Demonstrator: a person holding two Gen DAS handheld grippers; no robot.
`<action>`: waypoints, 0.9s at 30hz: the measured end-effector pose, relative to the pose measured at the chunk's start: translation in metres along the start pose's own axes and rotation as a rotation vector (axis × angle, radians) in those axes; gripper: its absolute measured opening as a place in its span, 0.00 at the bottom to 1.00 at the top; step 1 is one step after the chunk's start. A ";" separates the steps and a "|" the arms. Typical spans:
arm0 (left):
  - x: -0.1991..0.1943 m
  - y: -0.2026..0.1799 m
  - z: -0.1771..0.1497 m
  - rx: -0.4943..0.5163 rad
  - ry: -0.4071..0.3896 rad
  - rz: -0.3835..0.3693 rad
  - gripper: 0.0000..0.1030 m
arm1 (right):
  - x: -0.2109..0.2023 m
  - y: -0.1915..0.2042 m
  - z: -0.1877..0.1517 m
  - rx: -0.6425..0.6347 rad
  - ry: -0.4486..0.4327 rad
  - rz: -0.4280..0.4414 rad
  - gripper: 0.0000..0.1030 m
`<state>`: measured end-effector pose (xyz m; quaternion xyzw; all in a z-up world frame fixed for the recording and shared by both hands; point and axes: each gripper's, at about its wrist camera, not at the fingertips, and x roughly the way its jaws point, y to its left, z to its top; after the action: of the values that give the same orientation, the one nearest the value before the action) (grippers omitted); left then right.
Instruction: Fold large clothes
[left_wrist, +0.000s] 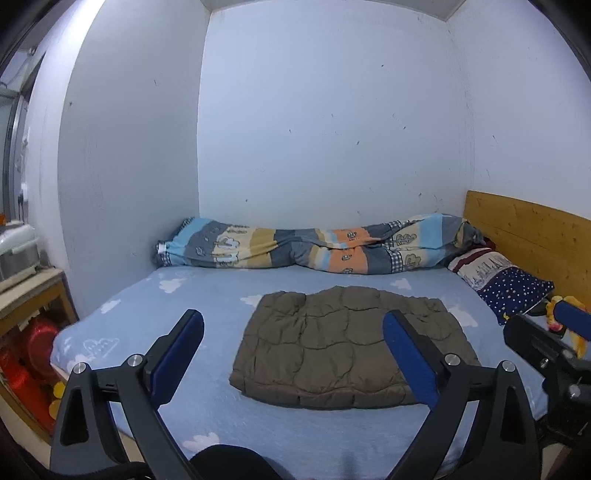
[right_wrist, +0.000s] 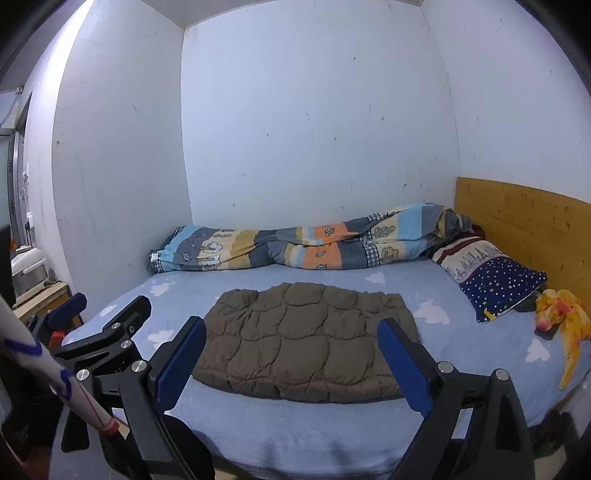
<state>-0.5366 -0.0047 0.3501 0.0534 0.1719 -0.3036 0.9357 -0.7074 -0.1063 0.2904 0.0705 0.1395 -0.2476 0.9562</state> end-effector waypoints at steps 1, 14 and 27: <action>0.004 0.000 0.000 -0.004 0.019 0.010 0.95 | 0.002 0.000 -0.001 0.000 0.003 -0.001 0.93; 0.042 -0.001 -0.013 0.022 0.126 0.086 0.95 | 0.039 0.000 -0.009 -0.007 0.056 -0.012 0.93; 0.070 0.003 -0.025 0.013 0.189 0.096 0.95 | 0.068 -0.001 -0.019 -0.012 0.114 -0.009 0.93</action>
<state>-0.4897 -0.0354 0.3020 0.0961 0.2545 -0.2532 0.9284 -0.6555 -0.1343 0.2515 0.0782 0.1957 -0.2466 0.9459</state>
